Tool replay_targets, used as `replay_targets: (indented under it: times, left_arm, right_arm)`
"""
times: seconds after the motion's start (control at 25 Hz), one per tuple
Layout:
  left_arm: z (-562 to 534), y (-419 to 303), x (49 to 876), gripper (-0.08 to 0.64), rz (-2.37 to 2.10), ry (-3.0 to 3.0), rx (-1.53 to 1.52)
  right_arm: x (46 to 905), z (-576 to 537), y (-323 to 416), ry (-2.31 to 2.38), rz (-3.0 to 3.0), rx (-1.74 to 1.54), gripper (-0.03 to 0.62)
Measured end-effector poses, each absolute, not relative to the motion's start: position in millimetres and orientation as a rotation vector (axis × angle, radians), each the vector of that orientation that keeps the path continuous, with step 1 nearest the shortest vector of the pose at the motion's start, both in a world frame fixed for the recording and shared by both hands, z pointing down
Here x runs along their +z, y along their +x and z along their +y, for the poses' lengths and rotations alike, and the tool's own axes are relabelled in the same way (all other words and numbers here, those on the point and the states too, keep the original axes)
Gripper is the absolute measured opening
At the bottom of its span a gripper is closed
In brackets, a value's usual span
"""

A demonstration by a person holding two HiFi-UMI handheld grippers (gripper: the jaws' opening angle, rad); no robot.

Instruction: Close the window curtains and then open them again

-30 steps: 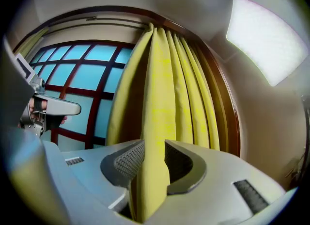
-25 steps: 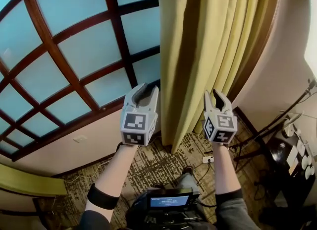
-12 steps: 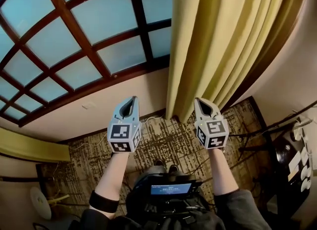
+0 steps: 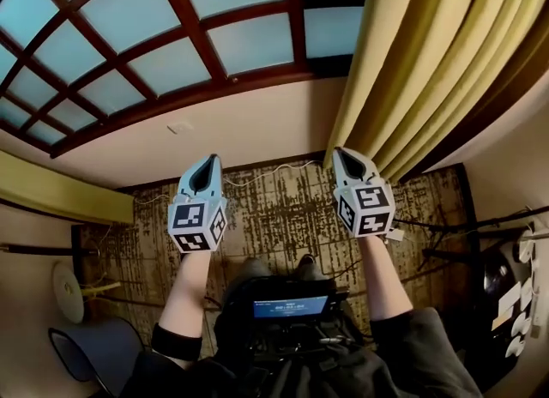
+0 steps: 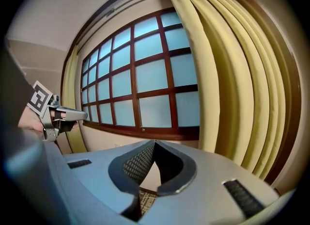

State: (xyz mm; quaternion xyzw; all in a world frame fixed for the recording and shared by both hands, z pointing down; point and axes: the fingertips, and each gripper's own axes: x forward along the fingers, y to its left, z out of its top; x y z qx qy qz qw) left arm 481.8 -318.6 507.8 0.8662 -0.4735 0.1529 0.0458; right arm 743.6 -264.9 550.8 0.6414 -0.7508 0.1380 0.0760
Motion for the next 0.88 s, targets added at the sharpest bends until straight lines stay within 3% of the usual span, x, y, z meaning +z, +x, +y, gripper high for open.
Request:
replay_targets:
  times: [0.32,0.88]
  left_arm:
    - [-314.1,401.5,517.9,-0.009,-1.505,2.573,0.462]
    - [-327.2,230.0,546.4,-0.009,-1.502,2.503,0.498]
  right_arm:
    - [561.0,-269.3,700.9,1.913,-2.249,0.458,0.011]
    - [583.6,-275.4,563.4,1.894,-2.169,0.556,0.009]
